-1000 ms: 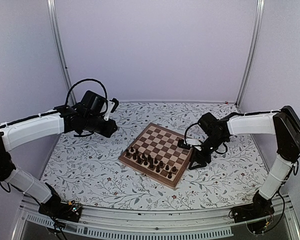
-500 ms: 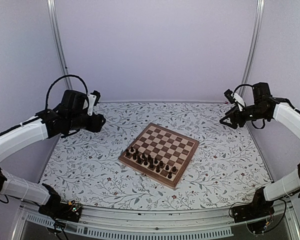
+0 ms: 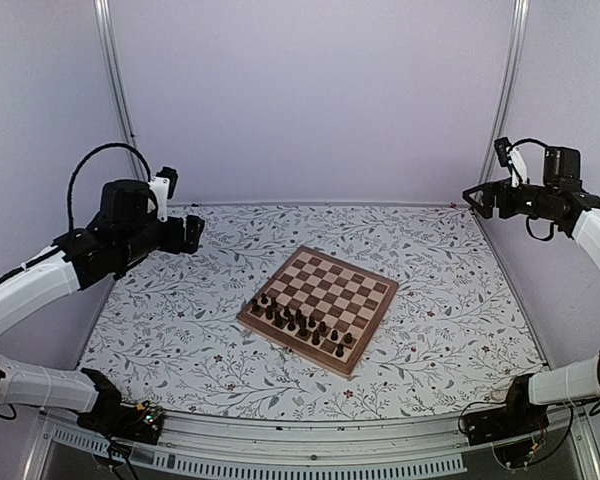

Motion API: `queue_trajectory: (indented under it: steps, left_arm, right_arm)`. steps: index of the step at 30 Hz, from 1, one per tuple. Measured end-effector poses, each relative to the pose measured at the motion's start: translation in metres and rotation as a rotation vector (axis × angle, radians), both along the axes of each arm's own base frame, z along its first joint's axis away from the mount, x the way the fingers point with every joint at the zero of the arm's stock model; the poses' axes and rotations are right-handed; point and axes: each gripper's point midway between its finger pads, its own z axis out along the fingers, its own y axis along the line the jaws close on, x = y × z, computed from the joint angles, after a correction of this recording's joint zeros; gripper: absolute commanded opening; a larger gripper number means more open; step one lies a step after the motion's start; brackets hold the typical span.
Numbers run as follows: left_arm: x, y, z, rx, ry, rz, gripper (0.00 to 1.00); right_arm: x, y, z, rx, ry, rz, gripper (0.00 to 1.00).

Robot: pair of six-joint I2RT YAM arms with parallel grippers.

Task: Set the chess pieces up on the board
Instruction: Reset both arms

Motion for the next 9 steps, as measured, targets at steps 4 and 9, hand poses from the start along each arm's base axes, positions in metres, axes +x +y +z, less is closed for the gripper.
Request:
queue_trajectory:
  steps: [4, 9]
  left_arm:
    - [-0.007, 0.001, -0.002, -0.030, -0.022, -0.011, 0.99]
    - [-0.016, -0.005, -0.001, -0.070, -0.045, -0.066, 0.99]
  right_arm:
    - [-0.004, 0.002, 0.000, 0.032, -0.006, -0.003, 0.99]
    - [-0.008, 0.002, -0.006, 0.040, 0.003, -0.007, 0.99]
